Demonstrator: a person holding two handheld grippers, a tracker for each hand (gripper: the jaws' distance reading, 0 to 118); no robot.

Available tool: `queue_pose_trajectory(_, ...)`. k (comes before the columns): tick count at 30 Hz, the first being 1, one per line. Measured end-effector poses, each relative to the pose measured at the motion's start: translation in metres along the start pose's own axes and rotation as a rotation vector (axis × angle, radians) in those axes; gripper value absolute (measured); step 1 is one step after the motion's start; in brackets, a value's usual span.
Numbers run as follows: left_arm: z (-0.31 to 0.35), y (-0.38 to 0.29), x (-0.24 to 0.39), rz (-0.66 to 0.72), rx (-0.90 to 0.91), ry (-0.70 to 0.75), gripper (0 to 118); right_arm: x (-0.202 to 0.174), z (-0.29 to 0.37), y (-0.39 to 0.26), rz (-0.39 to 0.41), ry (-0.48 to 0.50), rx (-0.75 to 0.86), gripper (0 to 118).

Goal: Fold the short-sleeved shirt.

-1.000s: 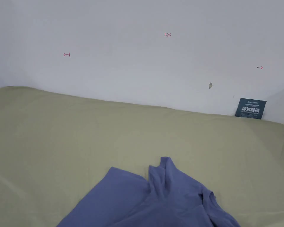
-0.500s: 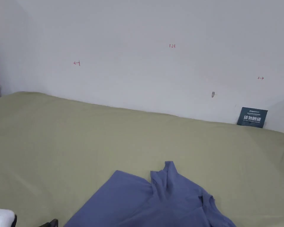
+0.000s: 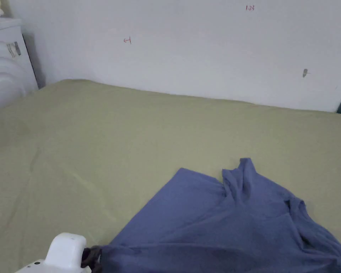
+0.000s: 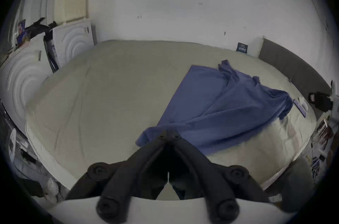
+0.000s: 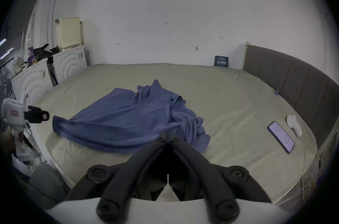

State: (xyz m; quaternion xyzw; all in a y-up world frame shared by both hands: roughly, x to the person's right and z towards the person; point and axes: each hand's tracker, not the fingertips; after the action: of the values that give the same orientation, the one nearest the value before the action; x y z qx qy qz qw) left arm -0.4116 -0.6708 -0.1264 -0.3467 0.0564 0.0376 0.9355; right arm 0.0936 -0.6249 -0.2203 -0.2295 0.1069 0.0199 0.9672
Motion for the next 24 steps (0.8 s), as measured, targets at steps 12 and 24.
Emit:
queue_pose_trajectory(12, -0.054, 0.01, 0.014, -0.121, -0.182, 0.058, 98, 0.006, -0.056, 0.033, 0.02, 0.085, -0.054, 0)
queue_pose_trajectory(24, -0.049, 0.011, 0.006, -0.066, -0.161, -0.016, 7, 0.02, -0.366, 0.152, 0.265, 0.24, -0.528, 105)
